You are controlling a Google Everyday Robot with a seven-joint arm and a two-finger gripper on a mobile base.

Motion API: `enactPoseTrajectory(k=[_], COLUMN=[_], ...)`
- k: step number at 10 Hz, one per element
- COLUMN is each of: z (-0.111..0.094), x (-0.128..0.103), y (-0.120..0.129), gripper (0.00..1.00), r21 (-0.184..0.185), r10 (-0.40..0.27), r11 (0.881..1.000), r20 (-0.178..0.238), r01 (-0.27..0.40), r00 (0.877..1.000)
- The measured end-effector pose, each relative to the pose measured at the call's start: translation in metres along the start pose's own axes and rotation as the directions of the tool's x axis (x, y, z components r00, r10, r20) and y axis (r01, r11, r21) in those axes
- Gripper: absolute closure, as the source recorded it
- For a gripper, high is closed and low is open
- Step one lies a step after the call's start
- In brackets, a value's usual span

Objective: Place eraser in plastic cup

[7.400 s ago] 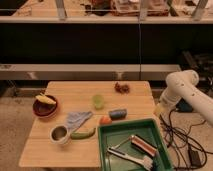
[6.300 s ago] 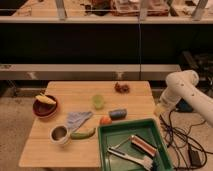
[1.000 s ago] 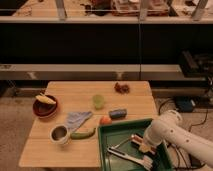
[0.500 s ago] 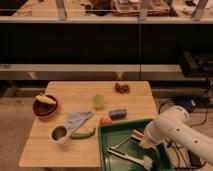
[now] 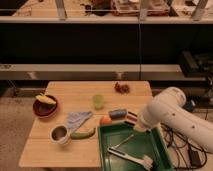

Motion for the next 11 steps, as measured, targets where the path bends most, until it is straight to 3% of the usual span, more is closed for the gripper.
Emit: enactPoseTrajectory(k=[2, 4, 5, 7, 9, 11], z=[0.019, 0.039, 0.055, 0.070, 0.076, 0.076], x=[0.045, 0.083, 0.116, 0.161, 0.182, 0.181], y=[0.040, 0.069, 0.084, 0.098, 0.102, 0.103], gripper=[1.00, 1.00, 1.00, 1.00, 1.00, 1.00], r21=[-0.023, -0.030, -0.030, -0.041, -0.047, -0.048], r10=[-0.018, -0.028, -0.039, -0.041, -0.042, -0.039], r11=[1.000, 0.999, 0.999, 0.998, 0.998, 0.998], r20=[-0.018, 0.005, 0.027, 0.041, 0.047, 0.049], r01=[0.018, 0.028, 0.040, 0.043, 0.044, 0.041], r00=[1.000, 1.000, 0.999, 0.998, 0.998, 0.998])
